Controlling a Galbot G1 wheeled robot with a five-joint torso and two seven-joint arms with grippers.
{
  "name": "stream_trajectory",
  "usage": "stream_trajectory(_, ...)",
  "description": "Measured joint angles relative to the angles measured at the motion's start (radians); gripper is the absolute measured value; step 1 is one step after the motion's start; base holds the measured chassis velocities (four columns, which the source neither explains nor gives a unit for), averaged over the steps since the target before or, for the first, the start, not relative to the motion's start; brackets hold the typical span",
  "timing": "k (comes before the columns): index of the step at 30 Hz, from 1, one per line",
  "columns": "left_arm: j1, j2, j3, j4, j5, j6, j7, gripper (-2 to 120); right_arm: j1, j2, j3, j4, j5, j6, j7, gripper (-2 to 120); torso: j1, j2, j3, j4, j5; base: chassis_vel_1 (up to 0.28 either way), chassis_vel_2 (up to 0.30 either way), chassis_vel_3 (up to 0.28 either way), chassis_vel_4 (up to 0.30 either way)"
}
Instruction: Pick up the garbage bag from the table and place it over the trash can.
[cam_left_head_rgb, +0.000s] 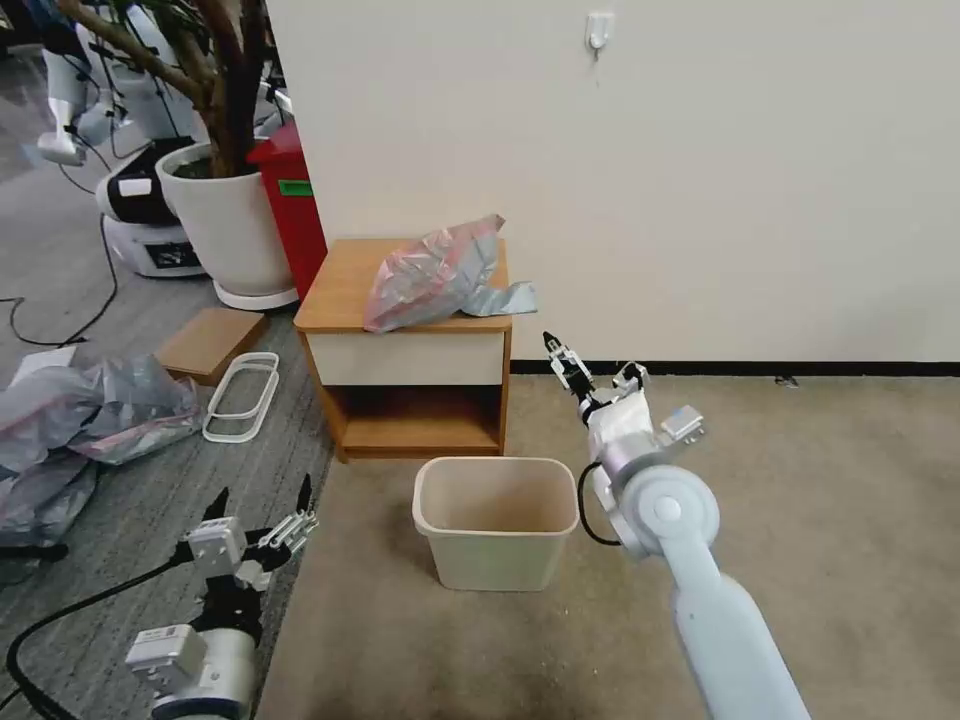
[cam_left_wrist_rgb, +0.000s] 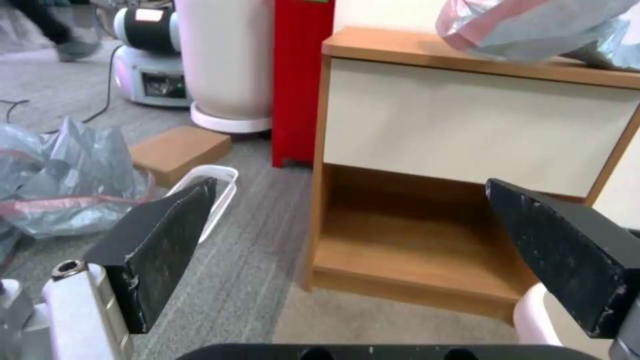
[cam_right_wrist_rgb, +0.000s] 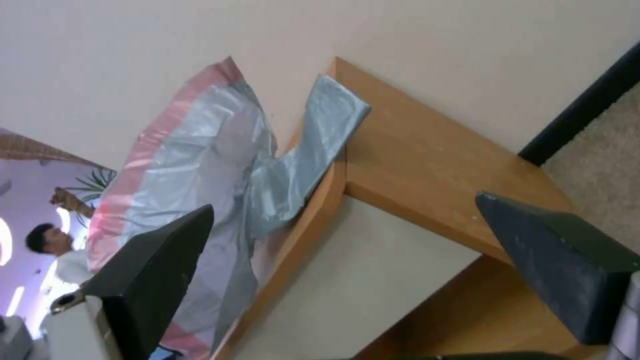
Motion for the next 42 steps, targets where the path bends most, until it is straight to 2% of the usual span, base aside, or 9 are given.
stream_trajectory(12,-0.001,-0.004,-0.014,0.01,0.0,0.0,-0.001,100,0.142,0.023,-0.05,-0.093,0.05,0.014,0.058,100,0.0,0.0,0.0,0.0,-0.0001,0.0,0.0,0.0,0.0)
stream_trajectory(18,0.004,-0.007,-0.029,0.011,0.0,-0.001,-0.001,100,0.218,0.042,-0.073,-0.194,0.053,0.033,0.065,100,0.0,0.0,0.0,0.0001,-0.0001,0.0,0.0,0.0,0.0)
stream_trajectory(29,0.021,-0.02,-0.061,0.005,-0.001,-0.002,-0.003,100,0.336,0.057,-0.077,-0.423,0.069,0.044,0.039,100,0.0,0.0,0.0,0.0,-0.0001,0.0,0.0,0.0,0.0)
stream_trajectory(42,0.042,-0.037,-0.079,-0.002,0.005,-0.003,-0.003,100,0.412,0.093,-0.074,-0.512,0.086,0.044,0.001,99,0.0,0.0,0.0,0.0001,-0.0001,0.0,0.0,0.0,0.0)
